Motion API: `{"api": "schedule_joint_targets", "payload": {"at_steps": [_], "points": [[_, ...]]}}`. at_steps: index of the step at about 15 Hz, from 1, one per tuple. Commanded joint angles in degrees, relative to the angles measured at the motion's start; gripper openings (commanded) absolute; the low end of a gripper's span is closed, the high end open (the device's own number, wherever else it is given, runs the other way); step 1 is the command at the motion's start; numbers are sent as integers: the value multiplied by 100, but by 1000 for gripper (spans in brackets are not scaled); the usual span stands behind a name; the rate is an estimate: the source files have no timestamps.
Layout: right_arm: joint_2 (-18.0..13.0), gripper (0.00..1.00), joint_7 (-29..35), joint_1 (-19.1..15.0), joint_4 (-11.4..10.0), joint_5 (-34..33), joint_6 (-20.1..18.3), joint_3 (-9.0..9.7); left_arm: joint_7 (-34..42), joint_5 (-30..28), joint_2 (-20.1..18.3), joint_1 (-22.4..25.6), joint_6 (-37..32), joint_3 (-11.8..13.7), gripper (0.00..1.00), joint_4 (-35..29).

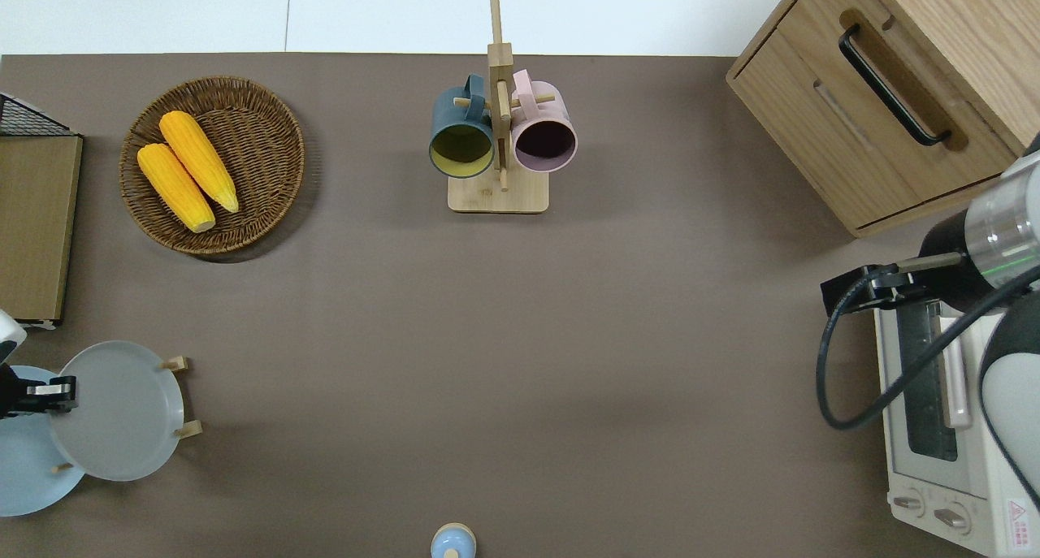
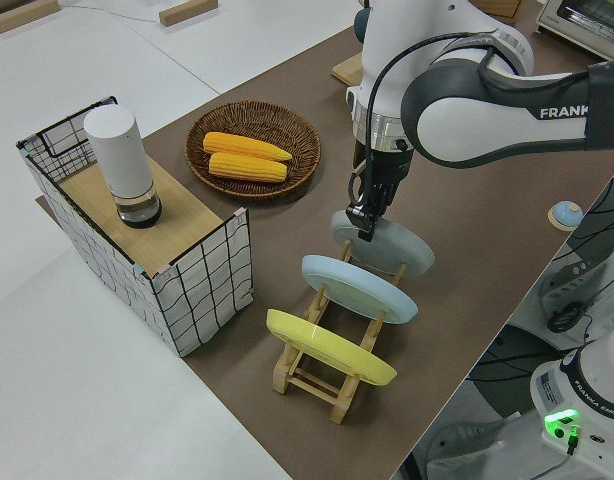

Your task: Pick gray plate from low plate rack and place it on table with left arm

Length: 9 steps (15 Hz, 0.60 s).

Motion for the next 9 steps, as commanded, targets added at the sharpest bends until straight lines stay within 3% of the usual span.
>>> {"api": "schedule_joint_targets", "payload": {"at_steps": [1,9], "points": [[-12,983,68,-132,41,-37,-62,121,-75,-54,-128,-89,2,56,102,66],[-12,983,68,-132,41,-37,-62,121,-67,-54,-128,-98,-69,56,66,111]]}}
